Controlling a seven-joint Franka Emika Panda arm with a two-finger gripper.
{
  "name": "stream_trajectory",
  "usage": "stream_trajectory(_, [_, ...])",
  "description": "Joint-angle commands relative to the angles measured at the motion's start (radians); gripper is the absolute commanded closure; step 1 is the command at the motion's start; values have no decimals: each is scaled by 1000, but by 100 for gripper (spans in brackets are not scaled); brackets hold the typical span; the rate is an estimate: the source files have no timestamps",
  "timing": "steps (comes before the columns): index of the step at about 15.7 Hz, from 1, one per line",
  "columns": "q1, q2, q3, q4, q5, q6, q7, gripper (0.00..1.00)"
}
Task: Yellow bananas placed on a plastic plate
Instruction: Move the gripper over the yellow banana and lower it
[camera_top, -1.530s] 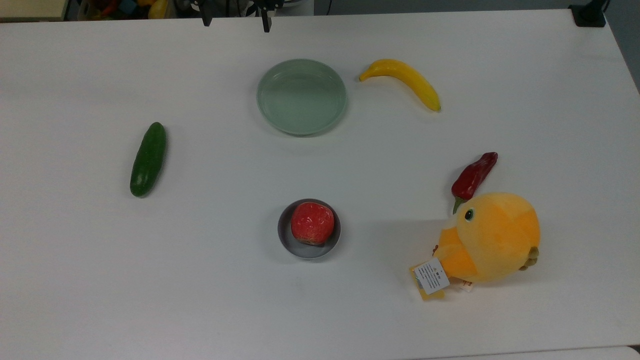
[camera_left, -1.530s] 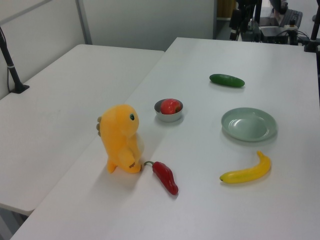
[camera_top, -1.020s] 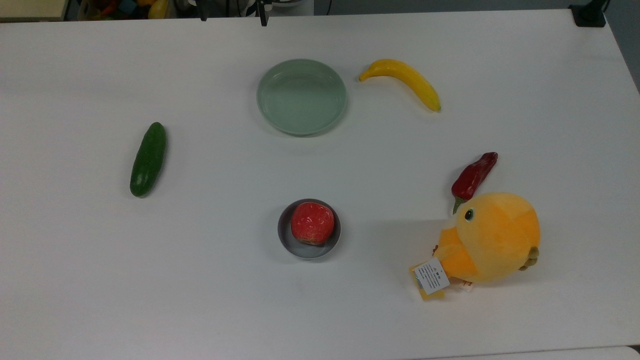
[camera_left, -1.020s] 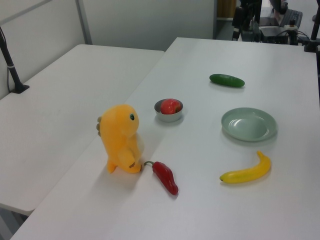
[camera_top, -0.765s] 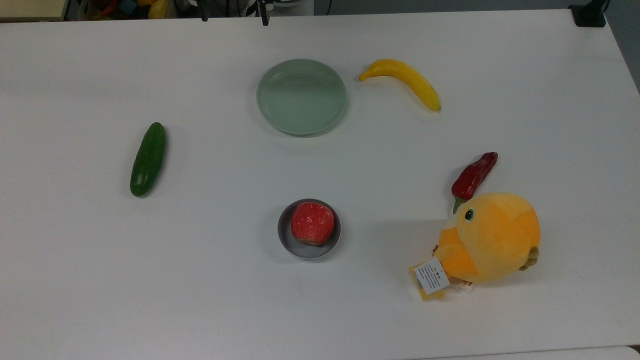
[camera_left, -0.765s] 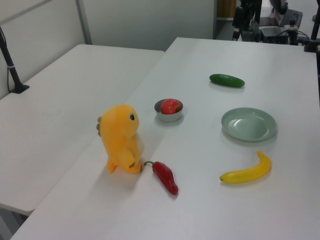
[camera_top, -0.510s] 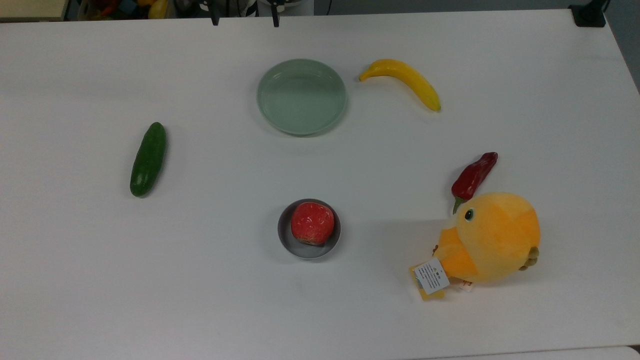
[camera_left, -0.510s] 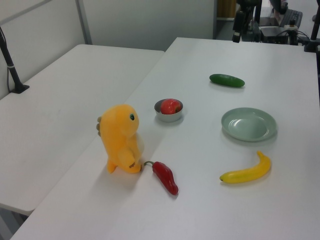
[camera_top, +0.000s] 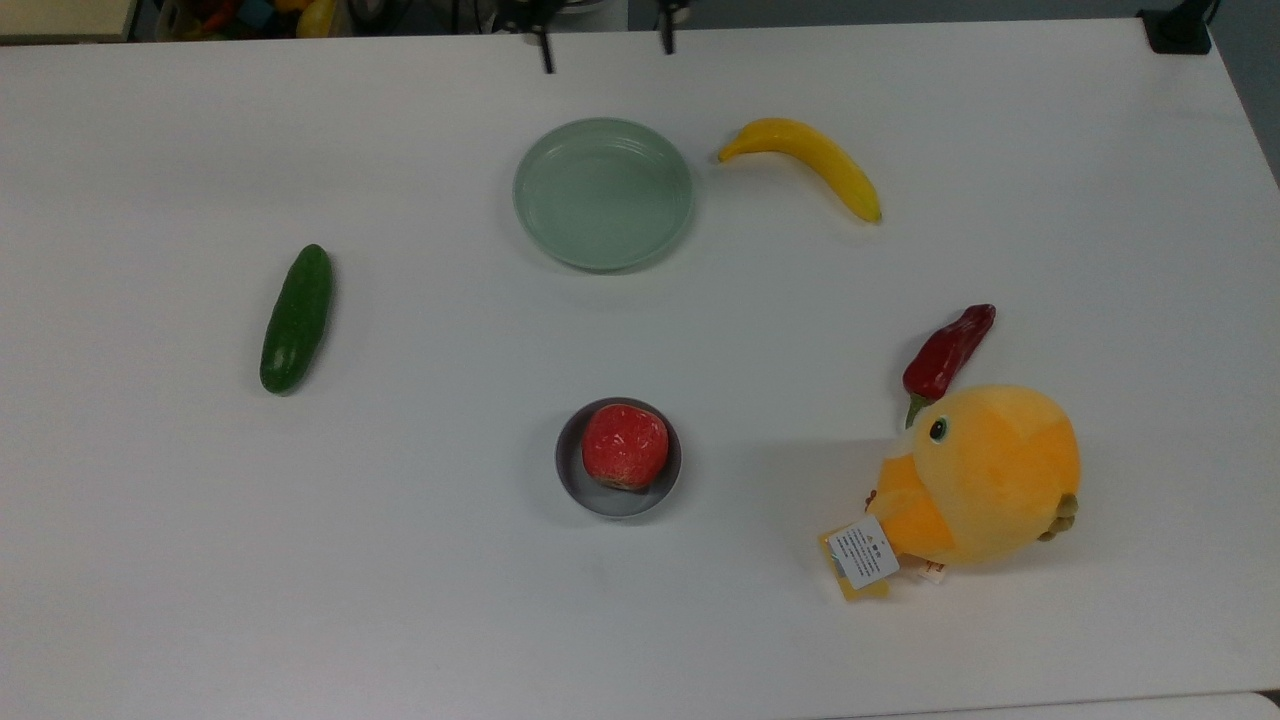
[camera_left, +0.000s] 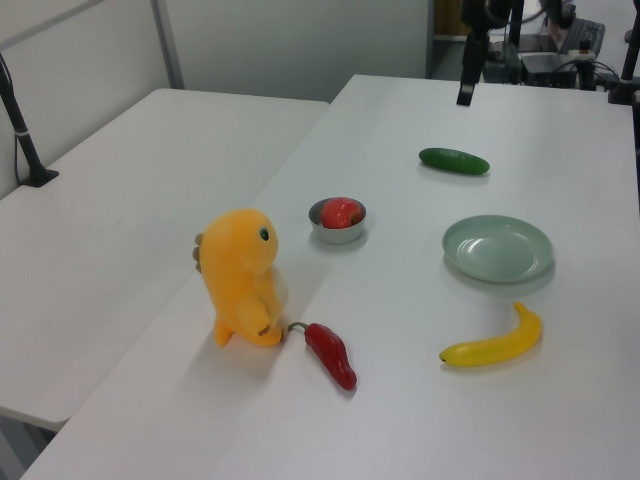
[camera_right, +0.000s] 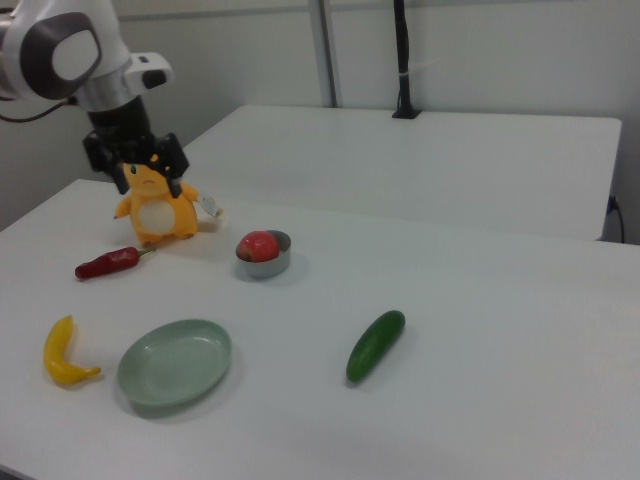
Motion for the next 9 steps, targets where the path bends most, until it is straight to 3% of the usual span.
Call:
stream_trajectory(1, [92,-34,11,-77,7,27,-67,0])
stream_trajectory(9, [280,48,31,-103,-20,38,-74,0])
